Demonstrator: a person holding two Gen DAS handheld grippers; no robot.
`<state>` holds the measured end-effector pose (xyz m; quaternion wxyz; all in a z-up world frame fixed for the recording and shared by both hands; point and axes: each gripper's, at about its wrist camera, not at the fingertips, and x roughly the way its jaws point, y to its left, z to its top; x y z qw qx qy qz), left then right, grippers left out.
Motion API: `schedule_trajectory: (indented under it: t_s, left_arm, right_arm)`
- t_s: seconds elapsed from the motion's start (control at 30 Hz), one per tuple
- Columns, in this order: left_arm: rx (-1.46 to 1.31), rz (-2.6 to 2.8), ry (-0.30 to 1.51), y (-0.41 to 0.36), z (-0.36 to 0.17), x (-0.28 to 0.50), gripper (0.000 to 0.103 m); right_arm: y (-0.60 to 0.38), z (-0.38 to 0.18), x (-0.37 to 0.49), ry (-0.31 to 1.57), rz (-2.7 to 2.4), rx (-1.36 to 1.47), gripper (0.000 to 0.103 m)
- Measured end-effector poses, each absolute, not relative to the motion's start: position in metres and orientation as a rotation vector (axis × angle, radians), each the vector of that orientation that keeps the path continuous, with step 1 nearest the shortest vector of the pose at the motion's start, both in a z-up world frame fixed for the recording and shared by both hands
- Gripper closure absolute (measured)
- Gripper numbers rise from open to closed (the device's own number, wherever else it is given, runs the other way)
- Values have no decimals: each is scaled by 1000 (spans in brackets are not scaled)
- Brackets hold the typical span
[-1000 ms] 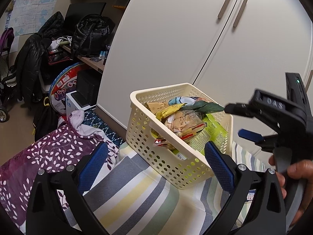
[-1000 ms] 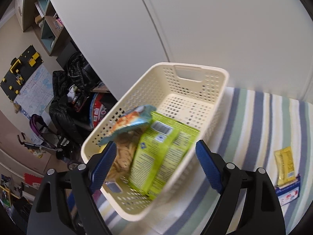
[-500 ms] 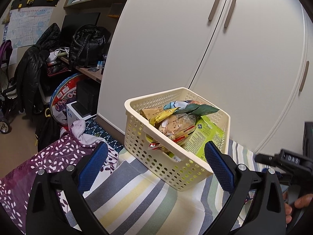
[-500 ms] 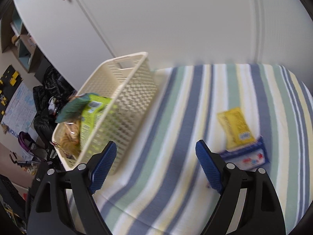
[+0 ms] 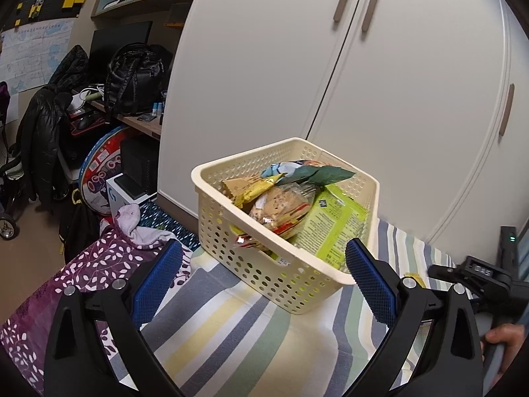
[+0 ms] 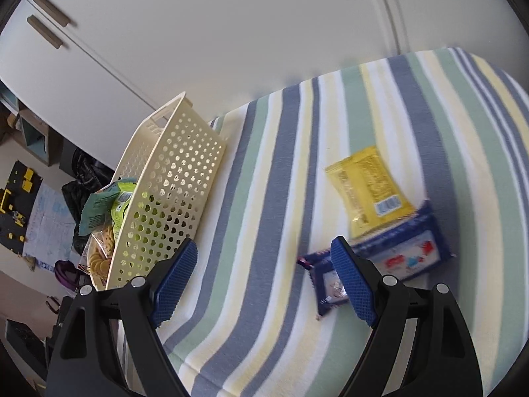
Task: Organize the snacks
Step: 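Move the right tool to the blue-and-white cracker pack on the bed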
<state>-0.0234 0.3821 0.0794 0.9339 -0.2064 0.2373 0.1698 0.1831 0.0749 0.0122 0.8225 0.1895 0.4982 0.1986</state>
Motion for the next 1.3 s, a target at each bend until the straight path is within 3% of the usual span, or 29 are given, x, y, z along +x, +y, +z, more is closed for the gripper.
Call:
schedule_trajectory:
  t_s: [0.3,0.83,1.3]
  left_arm:
    - [-365,272,489,367,100,-16,3]
    - [-251,35,613,300,103,17,3]
    - [-145,-46,696,264,94,42,3]
  right_arm:
    - [96,-8,172,1143,538,313,21]
    - [-15,-6,127,1138,331,208,20]
    - [25,-20,173,1138,95,116,21]
